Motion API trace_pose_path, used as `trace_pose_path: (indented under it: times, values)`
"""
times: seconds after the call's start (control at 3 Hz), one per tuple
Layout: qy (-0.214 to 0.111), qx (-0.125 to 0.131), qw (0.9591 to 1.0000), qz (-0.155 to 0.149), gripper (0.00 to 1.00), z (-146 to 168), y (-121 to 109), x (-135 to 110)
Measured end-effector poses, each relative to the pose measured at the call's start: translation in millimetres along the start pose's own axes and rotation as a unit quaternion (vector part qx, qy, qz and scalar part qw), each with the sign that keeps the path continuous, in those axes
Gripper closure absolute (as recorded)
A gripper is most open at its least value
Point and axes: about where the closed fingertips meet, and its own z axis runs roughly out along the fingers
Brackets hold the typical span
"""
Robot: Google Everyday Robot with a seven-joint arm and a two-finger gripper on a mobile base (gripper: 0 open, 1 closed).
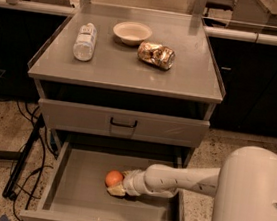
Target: Pick orange from middle drawer and place on counter
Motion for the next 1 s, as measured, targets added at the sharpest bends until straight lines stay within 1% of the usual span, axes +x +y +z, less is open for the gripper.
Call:
trace_pose_path:
  times: [0.33,0.67,1.0]
  values:
    - [0.009,-0.002,1.0,0.0,1.0,-2.5,1.9,1.0]
    - [0.009,-0.007,0.9999,-0.002,1.0,-19.9,6.0,-0.5]
    - [-0.008,-0.009,0.9999,-0.003,1.0,-47.0,6.6,-6.0]
